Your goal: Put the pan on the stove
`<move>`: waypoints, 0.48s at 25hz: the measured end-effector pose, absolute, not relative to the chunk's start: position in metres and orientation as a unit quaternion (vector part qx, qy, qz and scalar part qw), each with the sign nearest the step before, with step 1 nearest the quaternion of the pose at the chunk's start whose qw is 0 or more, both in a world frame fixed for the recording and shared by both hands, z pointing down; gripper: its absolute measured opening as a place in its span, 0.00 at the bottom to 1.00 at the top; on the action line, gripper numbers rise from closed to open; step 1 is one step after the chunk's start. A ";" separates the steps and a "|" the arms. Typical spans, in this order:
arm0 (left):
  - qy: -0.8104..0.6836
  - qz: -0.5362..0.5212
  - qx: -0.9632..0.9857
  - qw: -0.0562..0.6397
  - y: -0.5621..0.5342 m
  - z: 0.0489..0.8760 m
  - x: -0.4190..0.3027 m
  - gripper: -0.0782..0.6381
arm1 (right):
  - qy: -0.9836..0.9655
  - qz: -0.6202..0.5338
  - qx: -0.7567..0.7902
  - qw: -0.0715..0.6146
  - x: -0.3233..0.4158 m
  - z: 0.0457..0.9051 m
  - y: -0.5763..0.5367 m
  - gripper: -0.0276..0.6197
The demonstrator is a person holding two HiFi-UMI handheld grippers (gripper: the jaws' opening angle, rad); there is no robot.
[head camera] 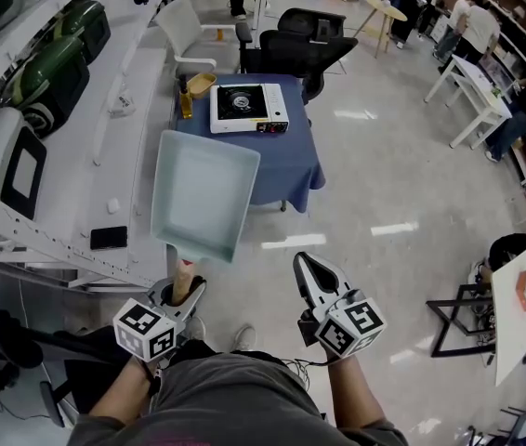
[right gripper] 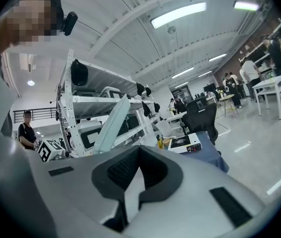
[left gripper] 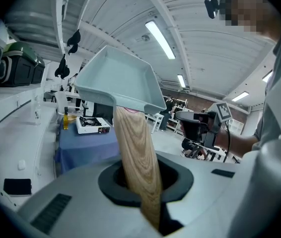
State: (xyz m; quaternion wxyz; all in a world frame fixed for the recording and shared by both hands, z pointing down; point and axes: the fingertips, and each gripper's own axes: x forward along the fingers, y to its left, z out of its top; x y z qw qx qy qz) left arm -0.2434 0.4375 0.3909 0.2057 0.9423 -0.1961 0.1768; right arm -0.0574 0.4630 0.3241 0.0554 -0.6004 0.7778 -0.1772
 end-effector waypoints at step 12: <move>-0.197 0.179 0.942 0.205 0.445 0.394 -0.209 0.15 | 0.778 -0.183 -0.597 0.060 -0.021 0.337 0.471 0.05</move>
